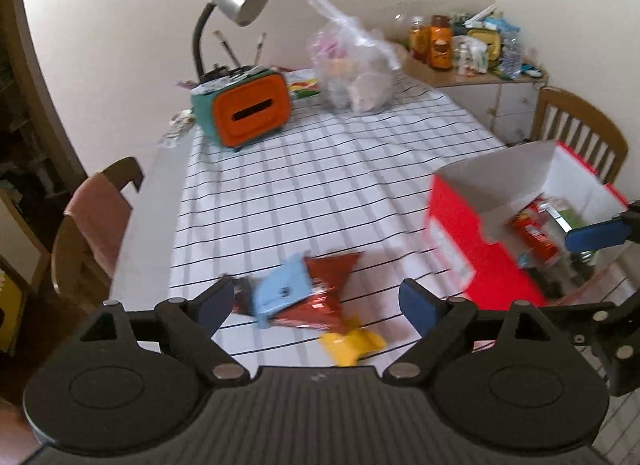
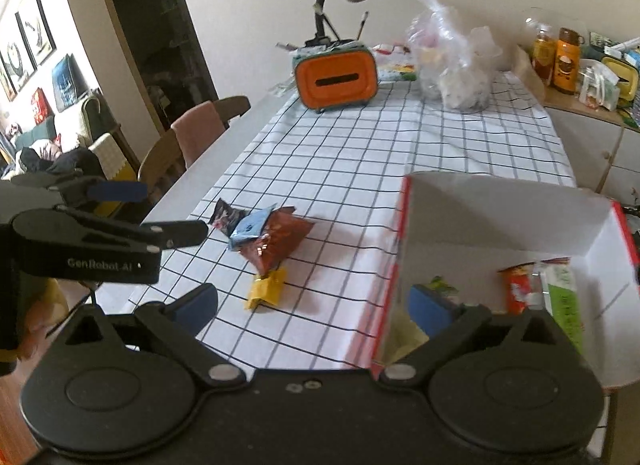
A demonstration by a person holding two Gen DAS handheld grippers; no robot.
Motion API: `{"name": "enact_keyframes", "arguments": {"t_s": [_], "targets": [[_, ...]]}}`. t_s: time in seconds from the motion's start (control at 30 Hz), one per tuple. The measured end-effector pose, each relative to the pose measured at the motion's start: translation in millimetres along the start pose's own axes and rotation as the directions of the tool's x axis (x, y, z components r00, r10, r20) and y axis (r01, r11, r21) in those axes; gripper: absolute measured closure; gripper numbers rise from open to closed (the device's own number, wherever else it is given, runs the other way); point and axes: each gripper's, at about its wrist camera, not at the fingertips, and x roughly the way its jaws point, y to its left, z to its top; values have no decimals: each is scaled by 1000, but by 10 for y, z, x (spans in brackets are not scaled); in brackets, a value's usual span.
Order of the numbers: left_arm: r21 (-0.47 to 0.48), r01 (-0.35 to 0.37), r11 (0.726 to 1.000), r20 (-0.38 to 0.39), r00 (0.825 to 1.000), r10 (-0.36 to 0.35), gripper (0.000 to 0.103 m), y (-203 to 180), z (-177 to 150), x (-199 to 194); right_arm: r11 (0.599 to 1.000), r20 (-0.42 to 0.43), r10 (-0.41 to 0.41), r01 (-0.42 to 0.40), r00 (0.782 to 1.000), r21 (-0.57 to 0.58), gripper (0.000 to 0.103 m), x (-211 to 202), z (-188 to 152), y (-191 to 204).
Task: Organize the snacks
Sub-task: 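Withdraw both tools from the box toward the remaining snacks, then grasp the dark chocolate with the left gripper while the right gripper grasps the yellow item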
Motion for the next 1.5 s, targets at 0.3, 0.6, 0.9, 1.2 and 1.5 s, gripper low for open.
{"name": "enact_keyframes", "arguments": {"t_s": [0.3, 0.6, 0.9, 1.2, 1.5], "targets": [[-57, 47, 997, -46, 998, -49, 13, 702, -169, 338, 997, -33, -58, 56, 998, -54, 3, 499, 19, 452], [-61, 16, 998, -90, 996, -21, 13, 1090, -240, 826, 992, -96, -69, 57, 993, -115, 4, 998, -18, 726], [-102, 28, 994, -180, 982, -47, 13, 1279, -218, 1454, 982, -171, -103, 72, 980, -176, 13, 1531, -59, 782], [-145, 29, 989, -239, 969, -63, 14, 1369, -218, 1832, 980, -220, -123, 83, 968, -181, 26, 1862, -84, 736], [-198, 83, 977, -273, 952, -137, 46, 1361, -171, 2032, 981, -243, -108, 64, 964, -181, 46, 1959, -80, 736]]}}
